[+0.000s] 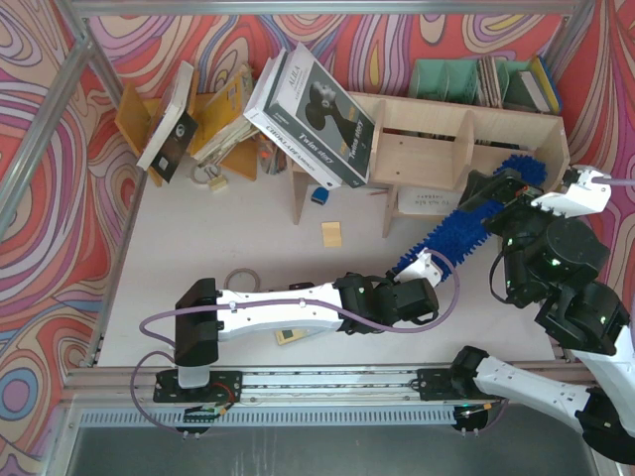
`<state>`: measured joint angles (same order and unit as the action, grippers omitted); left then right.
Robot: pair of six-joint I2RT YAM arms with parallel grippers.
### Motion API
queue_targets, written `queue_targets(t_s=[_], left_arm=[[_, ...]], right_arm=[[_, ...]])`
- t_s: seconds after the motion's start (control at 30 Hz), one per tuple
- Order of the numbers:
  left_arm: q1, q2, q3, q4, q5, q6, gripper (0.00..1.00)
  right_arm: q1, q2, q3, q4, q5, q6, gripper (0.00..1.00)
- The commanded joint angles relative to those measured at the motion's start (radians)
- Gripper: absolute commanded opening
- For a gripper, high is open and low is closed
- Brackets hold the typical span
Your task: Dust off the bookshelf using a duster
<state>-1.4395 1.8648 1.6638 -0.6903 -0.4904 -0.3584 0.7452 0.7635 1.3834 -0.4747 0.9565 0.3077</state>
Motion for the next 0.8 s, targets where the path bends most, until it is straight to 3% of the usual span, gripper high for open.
queue_targets(t_s=[0.0,0.37,0.77], left_arm=[[0.001,-0.048,-0.021,0.032,-0.017,0.008,0.0],[0.011,0.003,0.162,0.088,-0.029,0.117,0.0],[0.072,0.066,0.201,0.037,0.024,0.049,0.0]], right_arm=[[-0.001,0.006,-0.014,0.038,0.036,0.008,0.99],[0.0,-0.014,-0.032,0.037,0.037,0.026,0.99],[0.0,-0.06,-0.074,0.042,0.061,0.021,0.99]])
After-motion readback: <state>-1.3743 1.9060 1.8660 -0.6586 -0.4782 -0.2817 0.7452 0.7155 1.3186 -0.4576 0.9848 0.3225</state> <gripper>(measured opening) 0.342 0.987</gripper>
